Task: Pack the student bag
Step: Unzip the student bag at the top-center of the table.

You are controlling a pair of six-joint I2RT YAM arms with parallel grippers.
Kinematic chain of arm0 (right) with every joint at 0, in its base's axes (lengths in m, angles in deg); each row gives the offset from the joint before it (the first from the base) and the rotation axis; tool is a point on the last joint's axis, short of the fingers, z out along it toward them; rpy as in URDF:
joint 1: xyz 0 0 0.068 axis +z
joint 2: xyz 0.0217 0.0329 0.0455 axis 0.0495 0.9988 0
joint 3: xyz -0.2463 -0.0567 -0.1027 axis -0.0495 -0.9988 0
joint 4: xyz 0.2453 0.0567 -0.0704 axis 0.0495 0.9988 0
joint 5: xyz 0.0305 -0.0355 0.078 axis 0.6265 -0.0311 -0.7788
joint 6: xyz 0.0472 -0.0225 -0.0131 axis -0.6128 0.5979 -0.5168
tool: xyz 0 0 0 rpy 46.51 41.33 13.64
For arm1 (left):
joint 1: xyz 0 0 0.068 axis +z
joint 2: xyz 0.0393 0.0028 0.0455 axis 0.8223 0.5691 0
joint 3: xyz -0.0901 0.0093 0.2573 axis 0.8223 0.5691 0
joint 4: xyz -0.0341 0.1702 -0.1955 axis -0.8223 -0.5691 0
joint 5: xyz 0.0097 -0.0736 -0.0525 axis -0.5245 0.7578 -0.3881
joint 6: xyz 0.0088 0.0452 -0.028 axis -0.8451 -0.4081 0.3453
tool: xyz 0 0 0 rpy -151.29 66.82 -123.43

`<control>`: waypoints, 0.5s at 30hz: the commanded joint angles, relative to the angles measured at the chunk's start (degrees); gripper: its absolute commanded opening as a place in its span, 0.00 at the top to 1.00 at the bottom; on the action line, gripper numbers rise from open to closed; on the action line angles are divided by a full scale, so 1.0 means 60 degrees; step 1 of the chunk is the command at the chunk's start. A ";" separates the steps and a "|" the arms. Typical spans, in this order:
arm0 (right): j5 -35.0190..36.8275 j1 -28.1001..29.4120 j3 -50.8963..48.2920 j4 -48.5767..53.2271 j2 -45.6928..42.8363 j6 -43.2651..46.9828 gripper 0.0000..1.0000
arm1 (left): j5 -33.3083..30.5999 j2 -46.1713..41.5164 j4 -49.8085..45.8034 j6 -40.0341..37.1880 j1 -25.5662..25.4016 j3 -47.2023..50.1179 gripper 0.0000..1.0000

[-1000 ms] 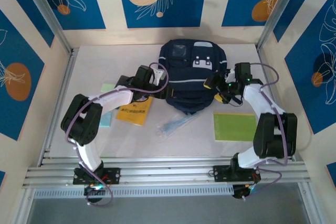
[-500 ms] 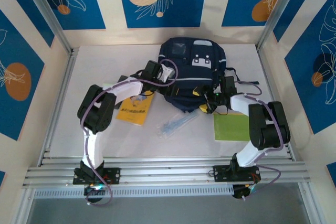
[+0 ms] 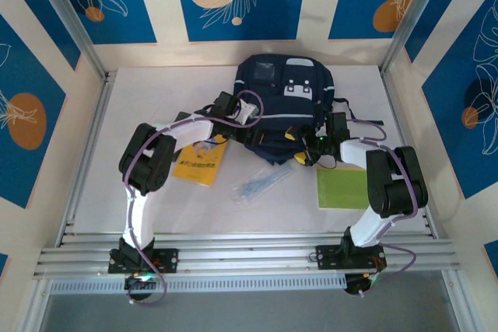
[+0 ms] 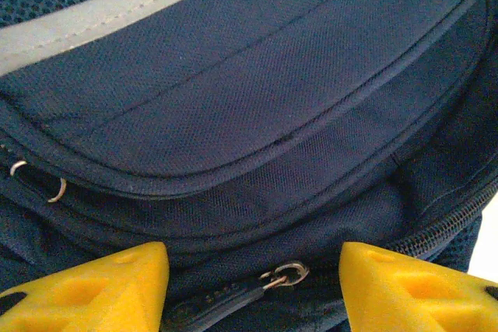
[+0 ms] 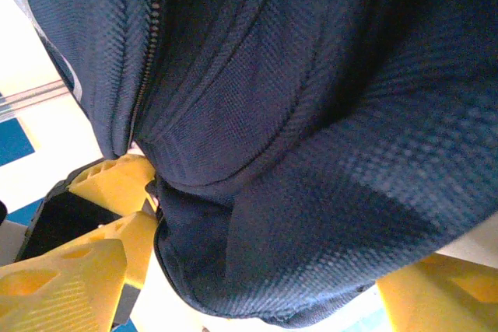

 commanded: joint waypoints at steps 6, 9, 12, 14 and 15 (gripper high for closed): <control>0.0575 -0.0046 0.0303 0.0385 0.0076 0.0633 0.16 | 0.0598 -0.0521 -0.1583 0.0156 -0.0063 0.0072 0.45; 0.0571 -0.0039 0.0334 0.0448 0.0084 0.0681 0.16 | 0.0642 -0.0396 -0.1752 0.0160 -0.0068 -0.0156 0.53; 0.0596 -0.0027 0.0307 0.0448 0.0096 0.0679 0.16 | 0.0553 -0.0265 -0.2009 0.0052 -0.0069 -0.0342 0.60; 0.0608 -0.0028 0.0305 0.0448 0.0108 0.0681 0.16 | 0.0448 -0.0210 -0.2148 -0.0072 -0.0070 -0.0361 0.61; 0.0606 -0.0026 0.0305 0.0446 0.0104 0.0668 0.16 | 0.0372 -0.0166 -0.2232 -0.0135 -0.0070 -0.0390 0.61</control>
